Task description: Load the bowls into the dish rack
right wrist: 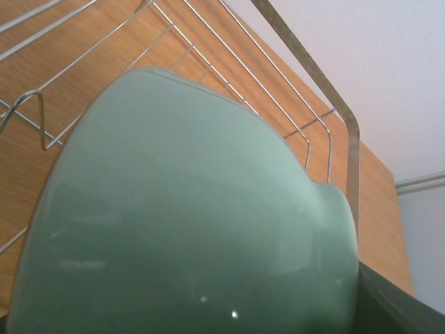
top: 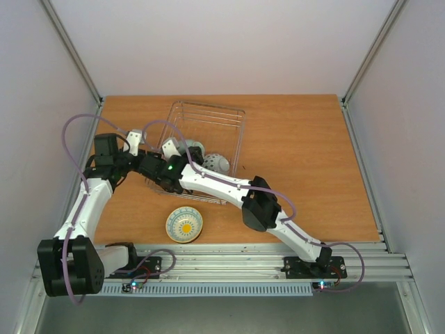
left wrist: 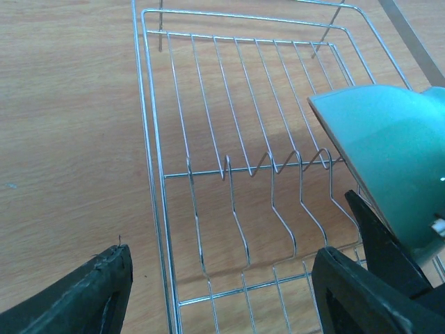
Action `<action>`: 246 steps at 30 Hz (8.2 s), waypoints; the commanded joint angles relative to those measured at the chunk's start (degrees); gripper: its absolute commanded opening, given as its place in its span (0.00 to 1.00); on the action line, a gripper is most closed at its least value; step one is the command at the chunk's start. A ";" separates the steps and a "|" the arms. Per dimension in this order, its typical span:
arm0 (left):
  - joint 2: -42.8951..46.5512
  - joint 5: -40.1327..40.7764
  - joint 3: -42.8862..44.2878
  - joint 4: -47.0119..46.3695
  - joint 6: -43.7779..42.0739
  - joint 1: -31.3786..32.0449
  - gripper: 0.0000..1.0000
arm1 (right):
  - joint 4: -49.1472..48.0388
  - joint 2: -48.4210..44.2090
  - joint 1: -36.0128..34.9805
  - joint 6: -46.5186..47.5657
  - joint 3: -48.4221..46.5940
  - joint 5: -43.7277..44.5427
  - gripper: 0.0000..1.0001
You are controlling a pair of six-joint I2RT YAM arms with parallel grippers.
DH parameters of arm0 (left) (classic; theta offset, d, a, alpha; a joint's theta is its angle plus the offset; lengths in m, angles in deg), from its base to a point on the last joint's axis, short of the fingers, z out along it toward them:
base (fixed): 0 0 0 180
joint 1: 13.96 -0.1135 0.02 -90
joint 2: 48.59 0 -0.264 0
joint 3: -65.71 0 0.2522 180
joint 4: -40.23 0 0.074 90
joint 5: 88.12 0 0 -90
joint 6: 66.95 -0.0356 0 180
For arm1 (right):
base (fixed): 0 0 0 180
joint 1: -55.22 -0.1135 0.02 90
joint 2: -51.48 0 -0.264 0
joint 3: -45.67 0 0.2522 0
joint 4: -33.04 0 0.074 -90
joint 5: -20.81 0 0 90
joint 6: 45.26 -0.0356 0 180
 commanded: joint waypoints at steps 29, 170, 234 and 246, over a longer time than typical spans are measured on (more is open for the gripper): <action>3.35 1.21 0.16 -3.00 0.69 0.02 0.72 | 7.37 12.06 -2.71 -7.46 -10.88 -7.37 0.55; 4.09 -8.87 -0.73 -0.81 -3.15 0.02 0.71 | -32.09 -46.02 -5.41 -9.31 69.73 -45.09 0.43; 3.99 -8.65 -0.85 -1.06 -3.25 0.01 0.71 | -34.03 -40.09 -7.90 -7.97 63.48 -46.50 0.21; 3.95 -8.68 -0.79 -1.13 -3.17 0.01 0.71 | -31.99 -43.20 -8.96 -7.25 63.65 -44.77 0.01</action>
